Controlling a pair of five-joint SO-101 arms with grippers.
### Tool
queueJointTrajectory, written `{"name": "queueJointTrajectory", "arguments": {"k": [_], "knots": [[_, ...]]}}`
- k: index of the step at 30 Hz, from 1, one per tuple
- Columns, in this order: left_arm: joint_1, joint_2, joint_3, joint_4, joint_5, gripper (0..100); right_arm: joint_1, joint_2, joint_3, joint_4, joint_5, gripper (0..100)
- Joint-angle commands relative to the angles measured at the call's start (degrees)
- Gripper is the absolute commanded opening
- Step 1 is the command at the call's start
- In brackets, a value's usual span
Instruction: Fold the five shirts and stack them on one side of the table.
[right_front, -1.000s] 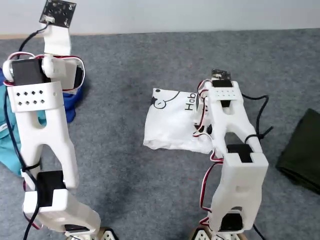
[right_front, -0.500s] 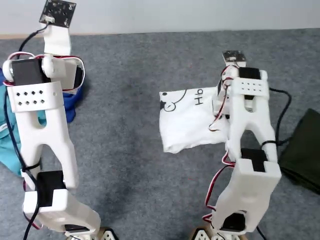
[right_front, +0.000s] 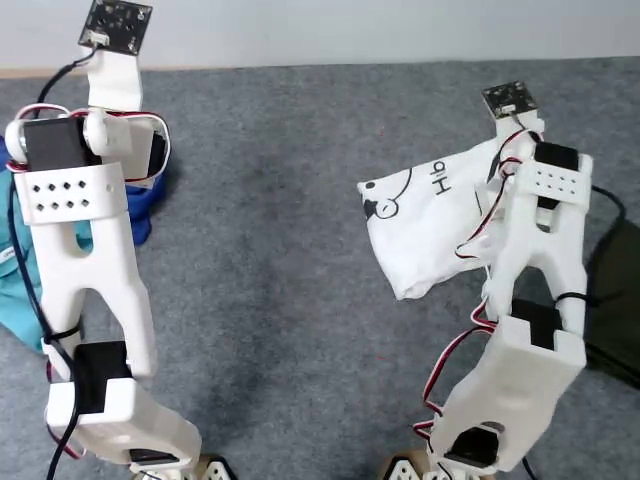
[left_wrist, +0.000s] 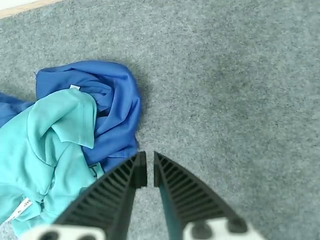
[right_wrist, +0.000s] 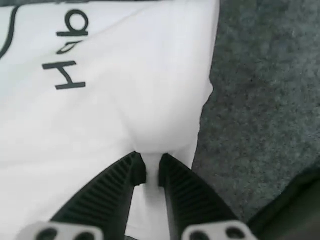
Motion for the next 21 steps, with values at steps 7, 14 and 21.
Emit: {"name": "queueJointTrajectory", "arguments": {"k": [7,14,21], "knots": [[0.2,-2.8,-0.1,1.3,-0.4,4,-0.7,-3.7,-3.3,4.8,-14.9,24.4],[0.3,-2.8,-0.1,1.3,-0.4,4,-5.9,-11.3,-3.3,10.8,-33.2,24.4],[0.3,-2.8,-0.1,1.3,-0.4,4,-12.4,-12.4,-3.0,14.7,-58.2,24.7]]}}
